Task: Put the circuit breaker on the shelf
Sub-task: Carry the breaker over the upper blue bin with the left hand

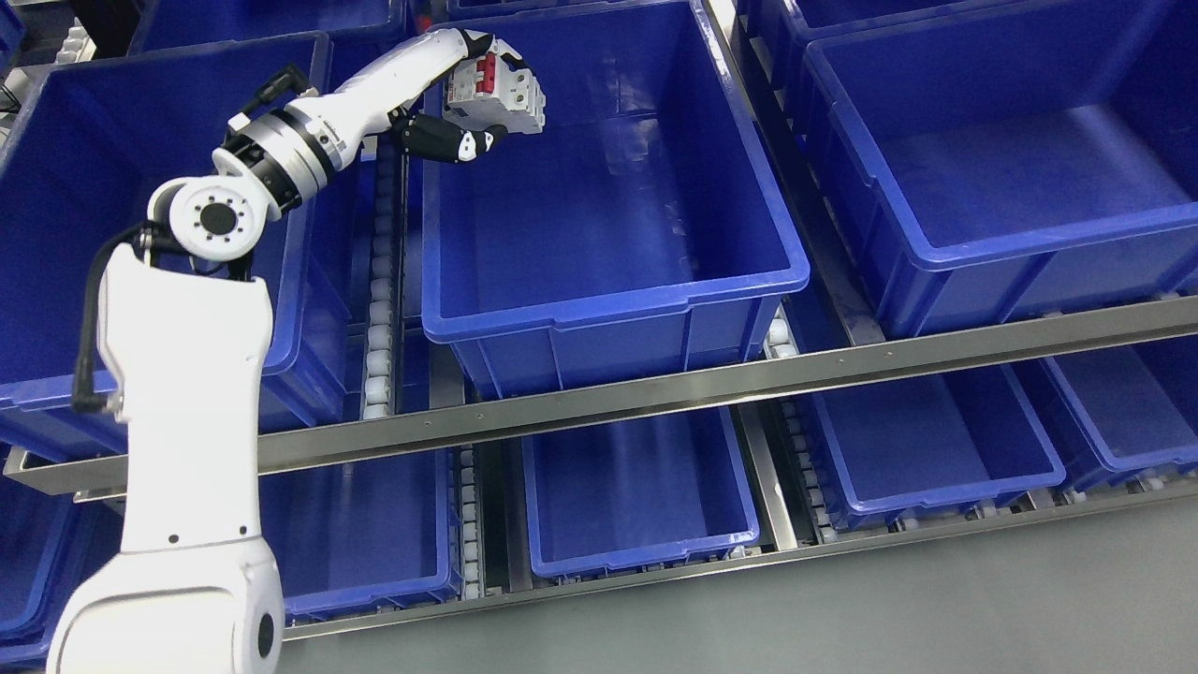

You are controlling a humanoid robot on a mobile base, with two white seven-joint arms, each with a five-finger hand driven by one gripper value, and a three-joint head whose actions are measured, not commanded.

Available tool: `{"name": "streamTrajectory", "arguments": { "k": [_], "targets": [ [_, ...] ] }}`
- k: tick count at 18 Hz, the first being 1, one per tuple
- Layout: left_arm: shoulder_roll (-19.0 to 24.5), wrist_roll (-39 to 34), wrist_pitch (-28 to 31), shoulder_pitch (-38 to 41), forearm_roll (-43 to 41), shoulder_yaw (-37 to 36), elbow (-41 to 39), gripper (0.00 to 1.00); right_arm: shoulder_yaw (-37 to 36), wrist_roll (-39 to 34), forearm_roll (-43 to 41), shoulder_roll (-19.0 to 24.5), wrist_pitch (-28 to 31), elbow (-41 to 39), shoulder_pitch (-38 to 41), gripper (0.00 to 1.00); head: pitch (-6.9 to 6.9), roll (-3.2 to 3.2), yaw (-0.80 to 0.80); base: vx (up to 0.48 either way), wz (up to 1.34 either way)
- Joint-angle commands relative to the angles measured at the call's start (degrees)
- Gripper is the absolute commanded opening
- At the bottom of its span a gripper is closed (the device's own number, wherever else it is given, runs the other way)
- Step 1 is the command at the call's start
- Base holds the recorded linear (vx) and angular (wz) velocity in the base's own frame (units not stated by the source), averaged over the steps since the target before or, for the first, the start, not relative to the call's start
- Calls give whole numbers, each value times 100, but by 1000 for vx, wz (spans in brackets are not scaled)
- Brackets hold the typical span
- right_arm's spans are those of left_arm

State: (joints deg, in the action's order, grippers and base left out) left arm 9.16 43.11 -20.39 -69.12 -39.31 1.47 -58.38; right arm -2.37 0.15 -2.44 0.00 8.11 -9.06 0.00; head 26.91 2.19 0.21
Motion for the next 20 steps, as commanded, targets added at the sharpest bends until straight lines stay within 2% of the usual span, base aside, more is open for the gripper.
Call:
{"name": "streamTrajectory", "arguments": {
  "k": [1,3,5,7,11,12,17,20],
  "targets": [
    [-141,-74,26,-533,-428,-393,2393,18,0,3,7,-100,-538,0,88,100,0,0,0,0,0],
    [-378,-416,61,-533,-419,-358,2410,19,0,3,7,-100,-538,0,88,100,0,0,0,0,-6],
    [-773,-1109,70,-559,-349,-271,2454,21,0,3,-2,-100,-538,0,88,100,0,0,0,0,-6],
    [-816,-1514,122,-559,-349,-244,2603,21,0,3,-2,-100,-538,0,88,100,0,0,0,0,0],
    [-816,-1682,325,-559,-358,-191,2718,22,0,3,7,-100,-538,0,88,100,0,0,0,0,-5],
    [-816,-1744,333,-559,-358,-182,2761,25,0,3,7,-100,-538,0,88,100,0,0,0,2,-21],
    [-784,-1947,342,-401,-358,-77,2806,57,0,3,-2,-100,-538,0,88,100,0,0,0,0,-11],
    [-687,-2165,421,-374,-349,2,2788,82,0,3,7,-100,-538,0,88,100,0,0,0,0,0]
  ]
}}
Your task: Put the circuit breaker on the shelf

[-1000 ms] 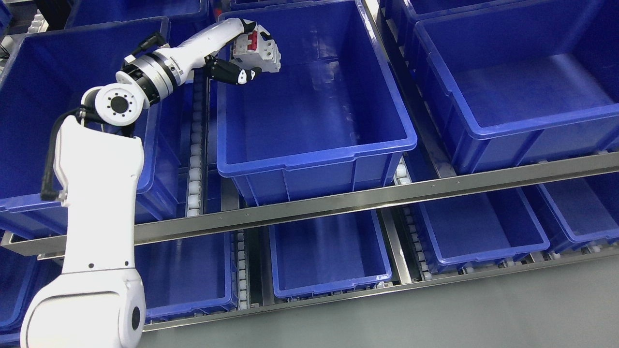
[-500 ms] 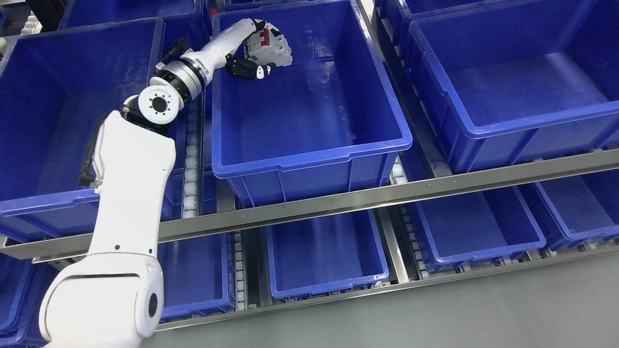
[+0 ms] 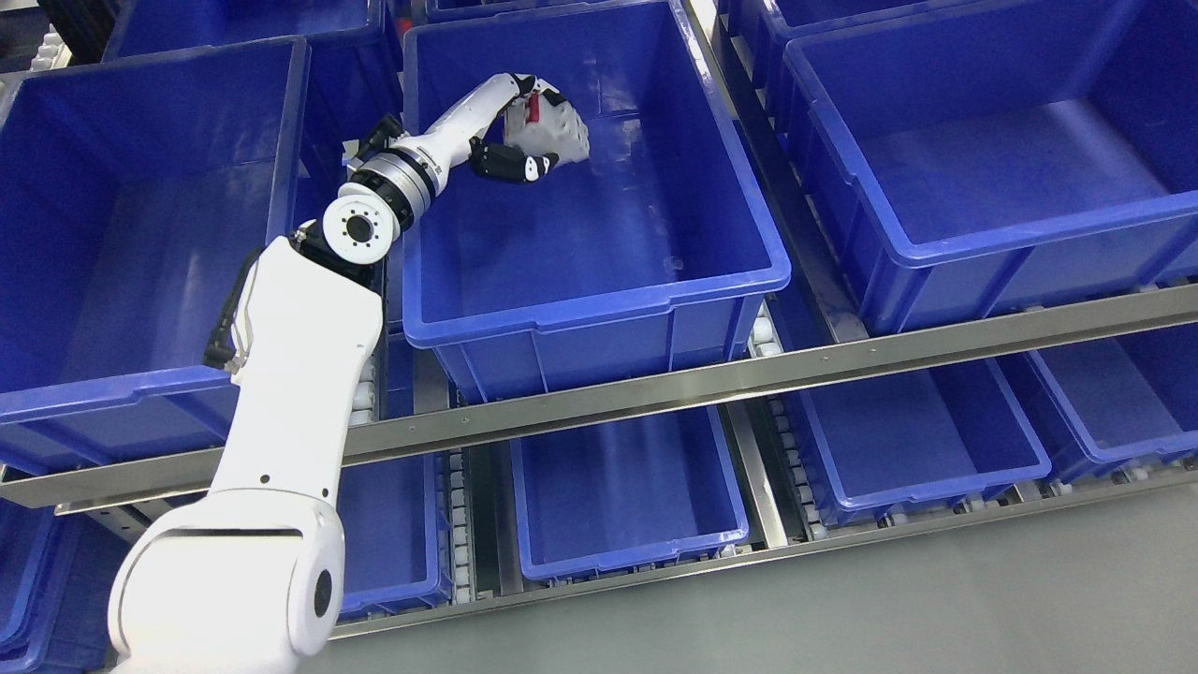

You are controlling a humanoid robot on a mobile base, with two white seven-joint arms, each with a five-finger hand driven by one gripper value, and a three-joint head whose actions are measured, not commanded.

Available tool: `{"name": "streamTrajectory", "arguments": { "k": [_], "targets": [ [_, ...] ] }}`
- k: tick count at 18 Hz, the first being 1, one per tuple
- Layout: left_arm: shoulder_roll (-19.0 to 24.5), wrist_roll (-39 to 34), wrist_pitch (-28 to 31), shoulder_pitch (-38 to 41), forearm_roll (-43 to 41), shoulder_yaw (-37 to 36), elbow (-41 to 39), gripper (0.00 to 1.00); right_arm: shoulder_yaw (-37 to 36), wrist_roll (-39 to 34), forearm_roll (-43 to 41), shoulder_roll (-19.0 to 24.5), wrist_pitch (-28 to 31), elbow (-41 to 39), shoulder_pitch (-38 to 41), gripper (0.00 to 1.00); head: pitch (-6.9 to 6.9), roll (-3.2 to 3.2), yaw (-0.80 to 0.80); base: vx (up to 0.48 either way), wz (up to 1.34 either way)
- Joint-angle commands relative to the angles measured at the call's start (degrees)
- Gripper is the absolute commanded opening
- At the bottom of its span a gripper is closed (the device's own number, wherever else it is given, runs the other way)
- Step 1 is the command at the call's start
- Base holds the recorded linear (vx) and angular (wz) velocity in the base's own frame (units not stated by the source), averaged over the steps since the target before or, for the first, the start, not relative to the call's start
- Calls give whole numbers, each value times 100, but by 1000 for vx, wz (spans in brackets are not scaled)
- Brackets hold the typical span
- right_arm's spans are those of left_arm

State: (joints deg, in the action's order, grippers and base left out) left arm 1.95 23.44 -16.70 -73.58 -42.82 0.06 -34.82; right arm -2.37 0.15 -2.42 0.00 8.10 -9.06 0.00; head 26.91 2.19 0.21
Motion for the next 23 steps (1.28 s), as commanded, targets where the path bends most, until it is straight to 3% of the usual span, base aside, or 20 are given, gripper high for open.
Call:
{"name": "streamTrajectory", "arguments": {
  "k": [1,2,4,8,10,12,14,16,19,23],
  "targets": [
    [33,-356,53,72,1,239,424,86,0,3,-4,-100,-538,0,88,100,0,0,0,0,0],
    [7,-436,53,55,19,423,345,94,0,3,-4,-100,-538,0,88,100,0,0,0,0,0],
    [-54,-437,44,89,150,879,-101,99,0,3,5,-100,-538,0,88,100,0,0,0,0,0],
    [-95,-446,228,291,869,1707,-1445,99,0,3,-4,-100,-538,0,88,100,0,0,0,0,0],
    [-95,-594,701,405,1832,1699,-2183,99,0,3,-4,-100,-538,0,88,100,0,0,0,0,0],
    [-95,-1207,1228,511,2653,1577,-3043,99,0,3,5,-100,-538,0,88,100,0,0,0,0,0],
    [-95,-1578,1905,957,2726,1148,-4010,100,0,3,-4,-100,-538,0,88,100,0,0,0,0,0],
    [-95,-1676,2205,1711,2752,411,-5038,100,0,3,5,-100,-538,0,88,100,0,0,0,0,0],
    [-95,-1685,2215,2759,2752,-32,-6016,100,0,3,-4,-100,-538,0,88,100,0,0,0,0,0],
    [-95,-1641,1918,3454,2752,-85,-6326,100,0,3,5,-100,-538,0,88,100,0,0,0,0,0]
  ]
}}
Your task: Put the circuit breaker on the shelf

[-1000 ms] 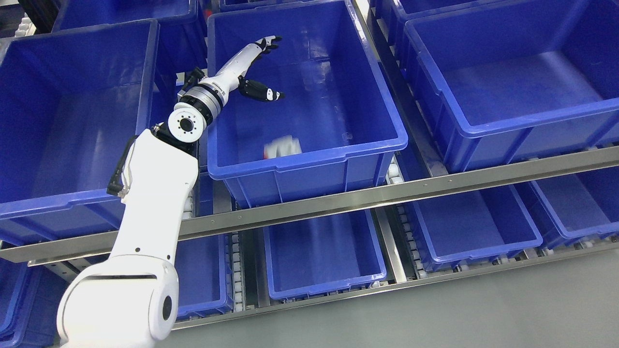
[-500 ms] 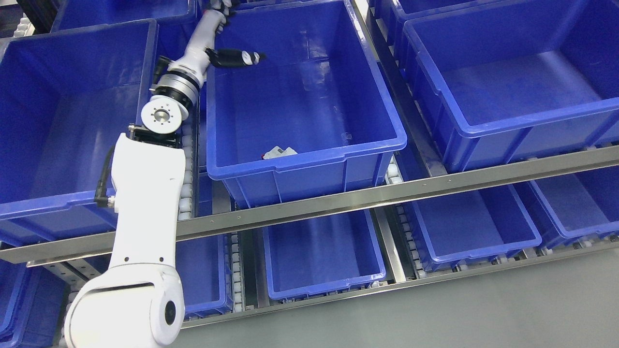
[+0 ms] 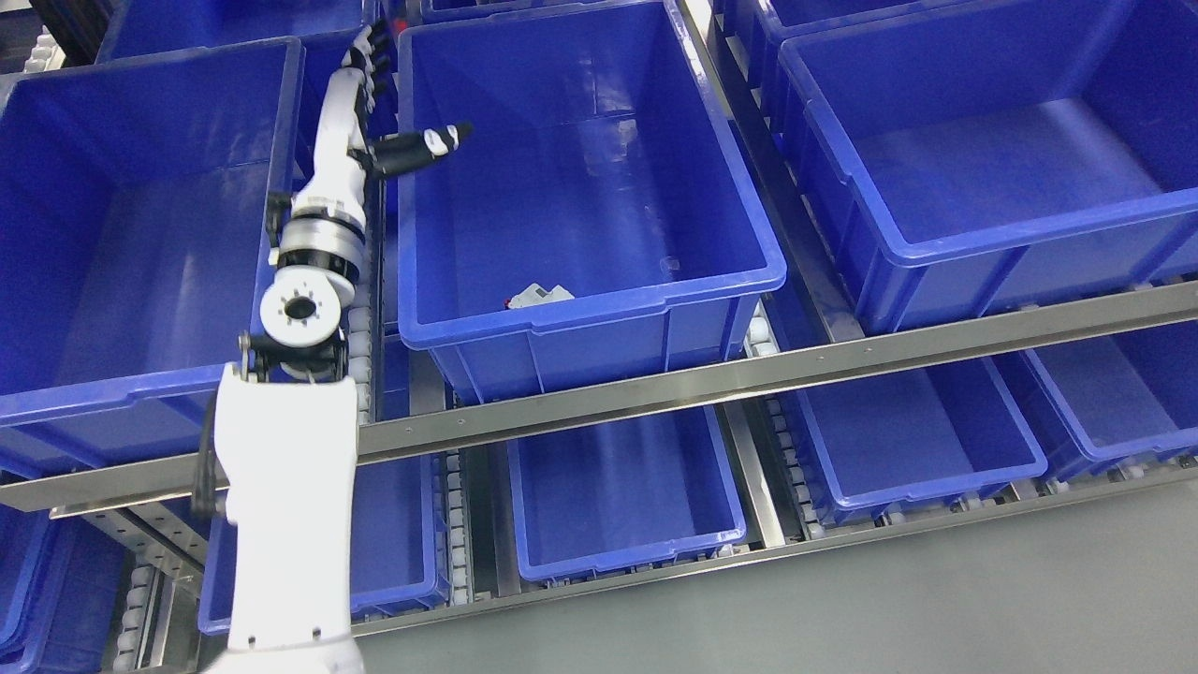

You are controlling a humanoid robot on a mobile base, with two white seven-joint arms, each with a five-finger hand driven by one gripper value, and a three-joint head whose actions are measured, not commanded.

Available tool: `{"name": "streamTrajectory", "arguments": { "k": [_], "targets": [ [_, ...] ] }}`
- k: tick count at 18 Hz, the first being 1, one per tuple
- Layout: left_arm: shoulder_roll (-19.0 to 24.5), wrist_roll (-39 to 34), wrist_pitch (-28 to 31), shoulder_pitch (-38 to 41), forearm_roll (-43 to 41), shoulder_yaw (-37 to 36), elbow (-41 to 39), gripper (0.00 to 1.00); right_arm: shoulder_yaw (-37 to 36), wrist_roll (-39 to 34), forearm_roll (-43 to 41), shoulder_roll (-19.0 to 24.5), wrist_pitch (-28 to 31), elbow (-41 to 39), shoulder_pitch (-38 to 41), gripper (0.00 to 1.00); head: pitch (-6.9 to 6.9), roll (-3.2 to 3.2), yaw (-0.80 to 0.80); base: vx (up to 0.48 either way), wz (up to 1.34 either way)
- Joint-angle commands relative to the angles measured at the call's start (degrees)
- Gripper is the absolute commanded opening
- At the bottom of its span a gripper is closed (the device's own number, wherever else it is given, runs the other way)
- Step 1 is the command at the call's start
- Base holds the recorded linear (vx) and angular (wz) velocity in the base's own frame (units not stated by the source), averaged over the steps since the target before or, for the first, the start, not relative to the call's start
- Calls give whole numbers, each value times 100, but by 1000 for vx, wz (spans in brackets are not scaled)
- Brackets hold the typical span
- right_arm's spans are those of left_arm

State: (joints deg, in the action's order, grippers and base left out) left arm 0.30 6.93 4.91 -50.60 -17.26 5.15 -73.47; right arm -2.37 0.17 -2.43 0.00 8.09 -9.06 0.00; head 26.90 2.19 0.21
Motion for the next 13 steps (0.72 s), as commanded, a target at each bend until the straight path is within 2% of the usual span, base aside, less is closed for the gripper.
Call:
{"name": "streamTrajectory", "arguments": {
  "k": [1,13],
  "targets": [
    [70,19,-462,1323,197,-620,-2461,100,0,1,-3,-100,-536,-8,88,100,0,0,0,0,0],
    [70,-34,-544,1421,197,-612,-2452,100,0,1,6,-100,-536,1,88,100,0,0,0,0,-3]
  ]
}}
